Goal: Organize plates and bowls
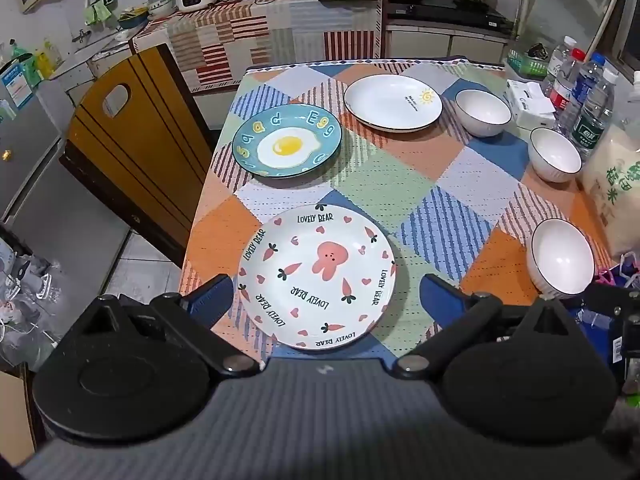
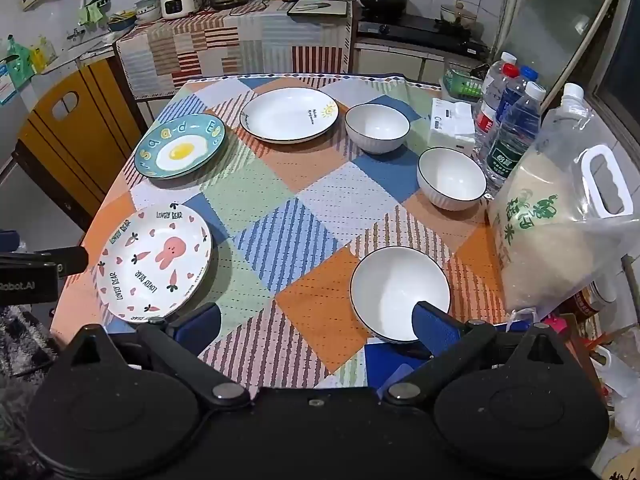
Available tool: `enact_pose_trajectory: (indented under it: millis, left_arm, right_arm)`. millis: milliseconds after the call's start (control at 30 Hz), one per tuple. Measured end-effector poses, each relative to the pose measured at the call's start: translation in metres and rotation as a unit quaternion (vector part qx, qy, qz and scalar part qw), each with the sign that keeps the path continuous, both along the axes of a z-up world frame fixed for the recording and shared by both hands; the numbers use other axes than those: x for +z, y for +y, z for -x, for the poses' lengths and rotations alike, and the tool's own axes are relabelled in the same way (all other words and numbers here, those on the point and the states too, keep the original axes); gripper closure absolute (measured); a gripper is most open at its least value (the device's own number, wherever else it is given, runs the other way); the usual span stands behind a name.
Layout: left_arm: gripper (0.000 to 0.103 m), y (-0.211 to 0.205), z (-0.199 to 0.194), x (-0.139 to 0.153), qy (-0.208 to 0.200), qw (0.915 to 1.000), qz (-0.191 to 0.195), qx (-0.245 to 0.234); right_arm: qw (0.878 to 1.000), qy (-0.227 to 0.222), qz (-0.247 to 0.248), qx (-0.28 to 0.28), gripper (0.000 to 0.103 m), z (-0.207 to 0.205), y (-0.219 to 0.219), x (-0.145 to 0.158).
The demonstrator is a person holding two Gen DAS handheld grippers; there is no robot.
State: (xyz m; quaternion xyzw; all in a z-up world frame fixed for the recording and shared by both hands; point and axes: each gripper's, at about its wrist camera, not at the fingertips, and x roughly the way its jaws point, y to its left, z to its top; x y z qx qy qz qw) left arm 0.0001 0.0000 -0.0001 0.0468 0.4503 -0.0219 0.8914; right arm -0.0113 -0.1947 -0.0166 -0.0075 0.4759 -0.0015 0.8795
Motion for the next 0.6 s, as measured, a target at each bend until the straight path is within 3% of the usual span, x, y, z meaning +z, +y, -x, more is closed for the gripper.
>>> enact_pose_trajectory:
  millis: [600]
  left_arm:
    - [0.003,-0.0001,0.0051,-0.0093,0.008,1.0000,0.001,-0.005]
  right_arm:
    - [1.000,0.000,0.014,-0.007,0.000,-0.0006,0.0013,-0.0096]
